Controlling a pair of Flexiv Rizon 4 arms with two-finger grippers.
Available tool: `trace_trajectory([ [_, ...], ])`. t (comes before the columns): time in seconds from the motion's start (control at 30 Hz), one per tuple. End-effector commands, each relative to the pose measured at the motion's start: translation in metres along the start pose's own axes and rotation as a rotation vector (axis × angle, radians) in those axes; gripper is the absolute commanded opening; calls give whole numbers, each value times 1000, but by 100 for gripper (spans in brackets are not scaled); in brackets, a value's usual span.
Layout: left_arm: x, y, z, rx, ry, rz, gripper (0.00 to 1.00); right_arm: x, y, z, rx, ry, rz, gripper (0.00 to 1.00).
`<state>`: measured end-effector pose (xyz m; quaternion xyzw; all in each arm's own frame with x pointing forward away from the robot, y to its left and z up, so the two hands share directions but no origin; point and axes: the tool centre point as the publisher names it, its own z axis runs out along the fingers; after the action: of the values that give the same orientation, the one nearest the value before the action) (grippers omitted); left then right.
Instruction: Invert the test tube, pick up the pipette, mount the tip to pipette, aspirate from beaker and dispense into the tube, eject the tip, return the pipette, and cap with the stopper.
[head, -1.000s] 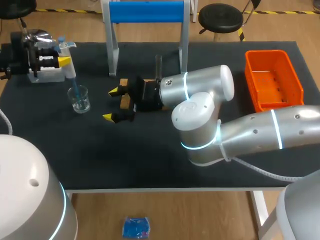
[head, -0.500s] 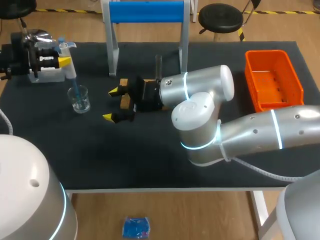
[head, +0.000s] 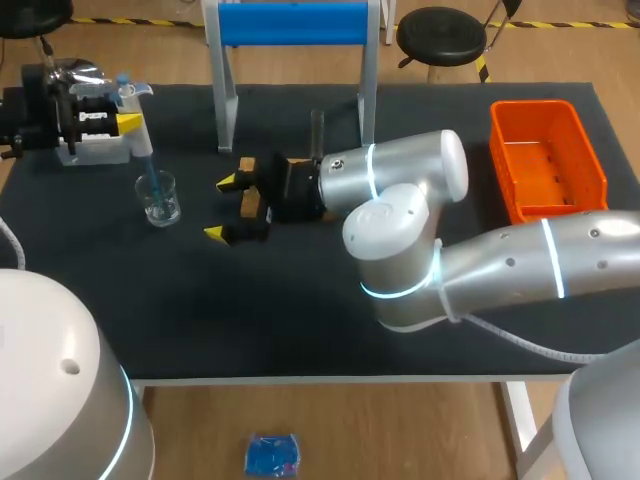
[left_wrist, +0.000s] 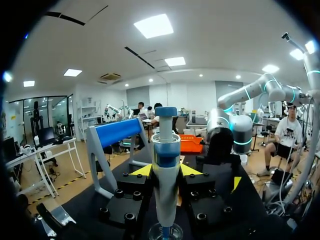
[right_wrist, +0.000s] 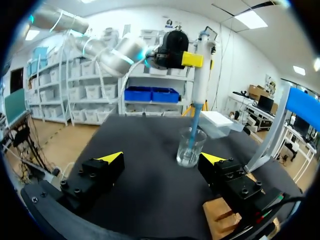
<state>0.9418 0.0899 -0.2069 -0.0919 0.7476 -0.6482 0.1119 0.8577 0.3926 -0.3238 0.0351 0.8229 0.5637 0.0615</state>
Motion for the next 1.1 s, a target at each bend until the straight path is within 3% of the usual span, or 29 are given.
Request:
trace_trajectory([
  [0.03, -1, 1, -1, 2, 2, 1, 0, -8, 31, -30, -26, -1, 31, 100],
  [0.1, -1, 1, -1, 2, 2, 1, 0, -14, 48, -39, -7, -27, 26, 100],
  [0.17, -1, 1, -1, 2, 2, 1, 0, -19, 65, -47, -46, -10, 37, 100],
  [0.37, -1, 1, -1, 2, 2, 1, 0, -41, 103, -55, 2, -24, -26, 100],
  [0.73, -1, 1, -1, 2, 2, 1, 0, -65, 160, -35, 88, 23, -82, 100],
  [0.87, -1, 1, -1, 2, 2, 1, 0, -68, 173, -26, 101, 57, -44, 100],
  [1.1, -1, 1, -1, 2, 2, 1, 0, -68, 174, -26, 100, 60, -39, 100],
])
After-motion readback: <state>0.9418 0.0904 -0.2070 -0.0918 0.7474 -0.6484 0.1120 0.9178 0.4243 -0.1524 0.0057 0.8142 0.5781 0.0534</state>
